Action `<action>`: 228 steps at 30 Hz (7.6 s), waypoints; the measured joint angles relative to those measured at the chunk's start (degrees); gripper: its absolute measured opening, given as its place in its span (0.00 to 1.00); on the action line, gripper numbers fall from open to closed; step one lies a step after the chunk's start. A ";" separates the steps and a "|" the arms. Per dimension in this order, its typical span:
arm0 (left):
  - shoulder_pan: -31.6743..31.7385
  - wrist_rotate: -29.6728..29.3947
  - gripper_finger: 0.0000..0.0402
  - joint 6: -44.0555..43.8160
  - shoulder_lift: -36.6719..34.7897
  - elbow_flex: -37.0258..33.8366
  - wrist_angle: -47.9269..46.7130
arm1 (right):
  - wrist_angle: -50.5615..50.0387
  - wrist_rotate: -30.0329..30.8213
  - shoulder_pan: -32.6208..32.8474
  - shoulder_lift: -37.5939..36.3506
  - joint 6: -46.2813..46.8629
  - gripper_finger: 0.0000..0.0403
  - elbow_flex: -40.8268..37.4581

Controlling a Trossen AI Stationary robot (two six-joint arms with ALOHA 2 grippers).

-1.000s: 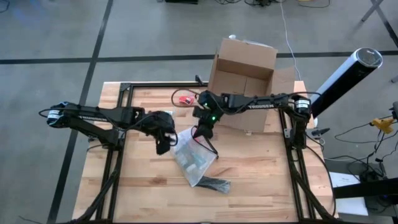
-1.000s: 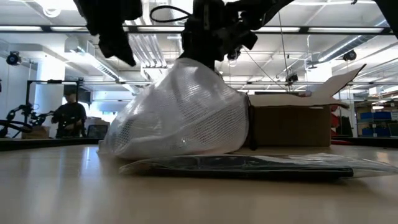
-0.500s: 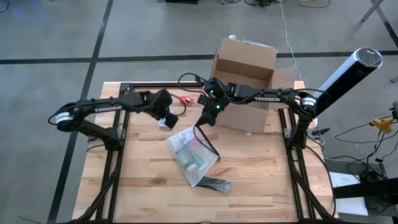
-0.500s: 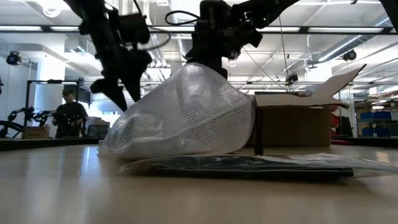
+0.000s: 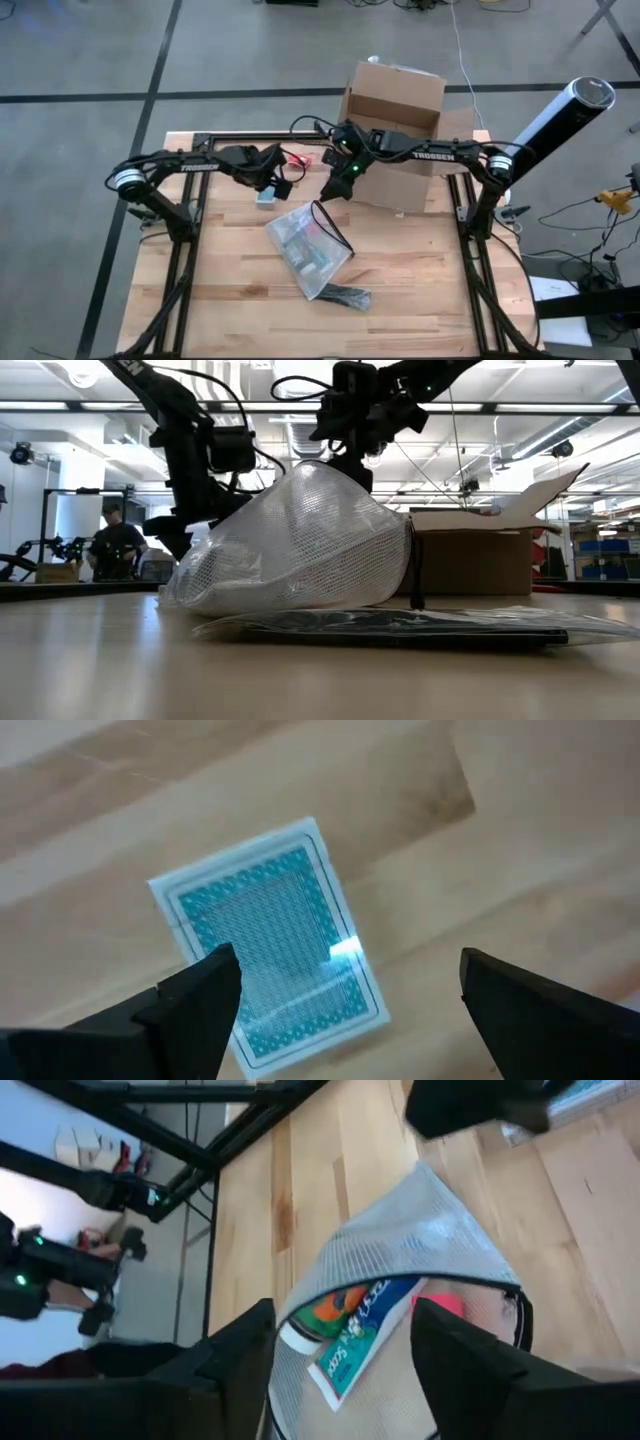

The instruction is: Unpack boxes

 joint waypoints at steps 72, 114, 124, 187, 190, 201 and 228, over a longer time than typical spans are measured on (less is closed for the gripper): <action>1.66 5.15 0.71 0.28 7.14 9.51 -2.70 | -9.41 0.21 -7.55 -2.40 -14.38 0.61 -0.03; -20.27 9.31 0.96 18.35 25.29 50.84 -1.97 | -13.71 -0.05 -34.80 -15.39 -14.91 0.57 -0.07; -11.42 -18.32 0.97 29.81 19.21 50.81 -16.98 | -15.23 -0.09 -32.80 -15.39 -17.13 0.54 -0.07; 7.38 18.54 0.00 35.41 23.24 39.63 -20.99 | -16.71 0.19 -32.28 -15.31 -17.39 0.52 -0.07; 4.64 17.72 0.00 36.27 17.62 39.63 -22.30 | -16.62 0.19 -32.28 -15.31 -17.63 0.52 -0.07; -9.65 13.83 0.00 54.03 8.45 39.71 -16.69 | -16.08 0.19 -32.28 -15.31 -17.84 0.52 -0.07; -21.47 13.58 0.00 72.18 17.42 43.54 -26.44 | -16.50 0.20 -28.88 -15.33 -16.24 0.52 -0.07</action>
